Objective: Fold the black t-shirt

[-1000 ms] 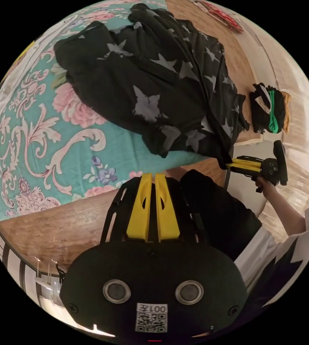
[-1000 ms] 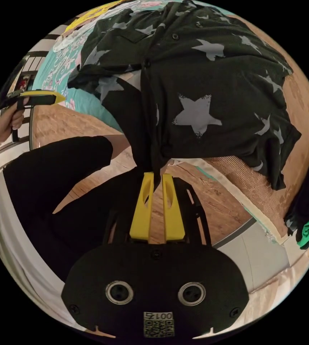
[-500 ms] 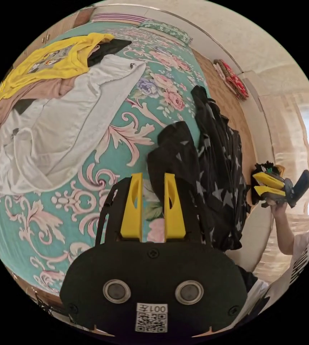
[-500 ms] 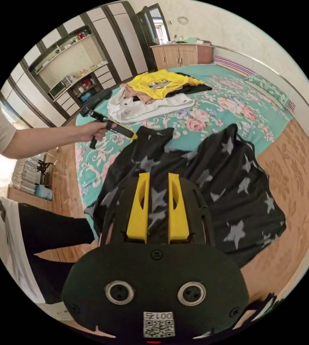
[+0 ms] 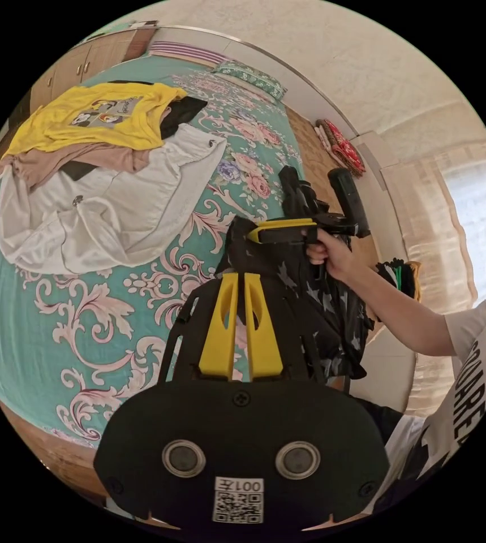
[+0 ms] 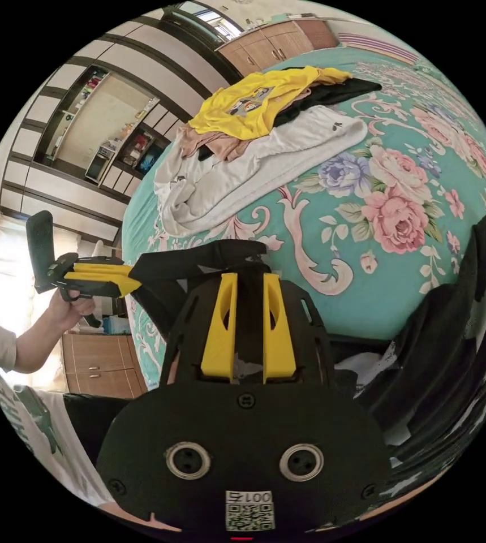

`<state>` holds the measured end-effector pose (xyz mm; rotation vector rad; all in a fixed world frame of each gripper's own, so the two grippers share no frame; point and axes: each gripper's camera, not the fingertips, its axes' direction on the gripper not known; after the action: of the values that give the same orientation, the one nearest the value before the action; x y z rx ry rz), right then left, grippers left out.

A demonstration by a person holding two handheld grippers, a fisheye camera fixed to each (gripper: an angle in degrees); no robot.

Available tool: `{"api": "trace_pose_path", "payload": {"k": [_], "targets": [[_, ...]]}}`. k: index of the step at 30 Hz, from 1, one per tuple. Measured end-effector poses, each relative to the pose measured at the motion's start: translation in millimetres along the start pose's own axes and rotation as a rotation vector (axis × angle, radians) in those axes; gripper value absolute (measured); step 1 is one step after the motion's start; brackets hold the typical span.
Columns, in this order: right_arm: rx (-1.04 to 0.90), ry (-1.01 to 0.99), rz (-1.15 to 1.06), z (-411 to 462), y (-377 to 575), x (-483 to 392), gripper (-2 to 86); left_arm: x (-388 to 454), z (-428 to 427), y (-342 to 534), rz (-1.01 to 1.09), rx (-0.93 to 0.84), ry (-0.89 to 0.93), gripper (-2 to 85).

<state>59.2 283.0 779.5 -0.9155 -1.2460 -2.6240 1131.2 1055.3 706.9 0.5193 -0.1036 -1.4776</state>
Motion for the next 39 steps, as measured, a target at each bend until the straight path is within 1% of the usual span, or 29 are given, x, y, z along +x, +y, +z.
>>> {"api": "trace_pose_path", "payload": {"k": [4, 6, 8, 10, 12, 15, 19, 20, 24, 26, 29, 31, 34, 36, 37, 38, 39], "targets": [[-0.028, 0.061, -0.071, 5.2, -12.7, -8.4, 2.7, -18.1, -26.1, 13.0, -0.088, 0.068, -0.061, -1.0], [0.005, 0.031, -0.102, -6.5, -18.1, -7.7, 2.1, -28.5, -37.1, 18.3, -0.128, 0.095, -0.075, -1.0], [-0.010, -0.006, -0.106, -10.9, -21.7, -1.1, 1.7, -46.4, -39.5, 22.7, -0.171, 0.077, -0.060, -0.9], [-0.086, -0.002, -0.107, -9.6, -24.3, 8.9, 1.4, -58.5, -30.6, 21.2, -0.184, 0.020, -0.036, -0.9], [-0.185, 0.091, -0.139, -10.4, -21.4, 19.7, 1.2, -62.2, -18.7, 14.8, -0.144, -0.027, -0.043, -0.8], [-0.242, 0.152, -0.210, -21.7, -9.1, 26.3, 1.0, -56.3, 1.0, -5.4, -0.032, -0.083, -0.097, 0.5], [-0.259, 0.106, -0.246, -33.2, 8.2, 37.6, 1.1, -46.9, 26.0, -35.3, 0.089, -0.093, -0.030, 1.5], [-0.262, 0.081, -0.261, -35.1, 13.4, 40.9, 1.1, -45.2, 35.0, -43.0, 0.113, -0.117, 0.008, 1.6], [-0.289, -0.016, -0.303, -44.8, 27.6, 49.0, 1.4, -42.3, 62.7, -58.2, 0.149, -0.213, 0.039, 1.3], [-0.276, -0.058, -0.297, -53.0, 31.9, 51.1, 1.7, -36.6, 72.1, -61.4, 0.190, -0.250, 0.086, 0.1], [-0.300, -0.080, -0.231, -62.8, 42.4, 60.8, 2.5, -18.1, 72.5, -57.2, 0.284, -0.249, 0.150, -0.8], [-0.284, -0.072, -0.191, -70.3, 51.2, 66.9, 3.5, -4.7, 71.4, -50.9, 0.334, -0.250, 0.153, -0.9], [-0.186, -0.086, -0.126, -87.2, 63.2, 74.8, 4.3, 15.6, 73.5, -37.9, 0.393, -0.271, 0.144, -0.9], [-0.037, -0.089, -0.090, -98.9, 64.5, 76.3, 4.7, 25.5, 78.0, -29.5, 0.418, -0.292, 0.140, -1.0], [-0.008, -0.093, -0.088, -99.7, 63.6, 76.3, 4.8, 30.2, 82.6, -24.3, 0.423, -0.311, 0.136, -0.9], [0.015, -0.093, -0.079, -97.2, 59.4, 77.3, 5.2, 33.8, 87.6, -19.5, 0.428, -0.331, 0.141, -0.9], [-0.008, -0.077, -0.085, -89.8, 53.4, 78.0, 5.6, 34.9, 90.0, -17.4, 0.424, -0.338, 0.143, -0.9]]}}
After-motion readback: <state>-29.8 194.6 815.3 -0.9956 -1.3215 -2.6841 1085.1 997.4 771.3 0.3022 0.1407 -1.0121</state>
